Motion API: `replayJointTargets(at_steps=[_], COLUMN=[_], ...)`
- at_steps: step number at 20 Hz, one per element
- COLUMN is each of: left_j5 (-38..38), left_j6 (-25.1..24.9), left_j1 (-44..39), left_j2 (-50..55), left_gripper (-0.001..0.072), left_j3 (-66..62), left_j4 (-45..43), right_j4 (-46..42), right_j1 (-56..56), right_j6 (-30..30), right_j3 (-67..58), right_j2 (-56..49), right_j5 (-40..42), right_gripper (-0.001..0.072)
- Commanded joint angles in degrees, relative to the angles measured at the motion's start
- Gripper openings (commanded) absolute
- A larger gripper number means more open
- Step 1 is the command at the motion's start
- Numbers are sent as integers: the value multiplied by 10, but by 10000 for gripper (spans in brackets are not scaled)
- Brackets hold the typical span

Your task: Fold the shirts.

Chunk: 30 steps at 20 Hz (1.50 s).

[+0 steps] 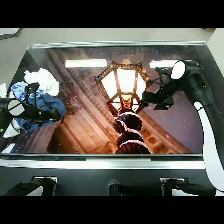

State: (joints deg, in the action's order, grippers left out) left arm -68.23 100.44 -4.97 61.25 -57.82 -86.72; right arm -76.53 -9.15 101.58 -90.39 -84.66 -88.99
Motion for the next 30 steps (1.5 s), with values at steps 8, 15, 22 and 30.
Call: replayJointTargets(at_steps=[8,15,22,30], left_j5=[108,44,7,50], left_j6=[17,55,72,14], left_j1=[-2,107,185,177], left_j2=[10,97,270,296], left_gripper=[709,720,720,59], left_j3=[0,-107,-163,-176], left_j4=[-2,-89,-32,-7], right_j4=[-47,-80,-49,-52], right_j1=[0,0,0,0], right_j6=[-16,-52,-79,-90], right_j3=[0,0,1,0], right_j2=[-3,-11,-47,-40], right_j5=[160,247,144,134], right_gripper=[665,703,702,700])
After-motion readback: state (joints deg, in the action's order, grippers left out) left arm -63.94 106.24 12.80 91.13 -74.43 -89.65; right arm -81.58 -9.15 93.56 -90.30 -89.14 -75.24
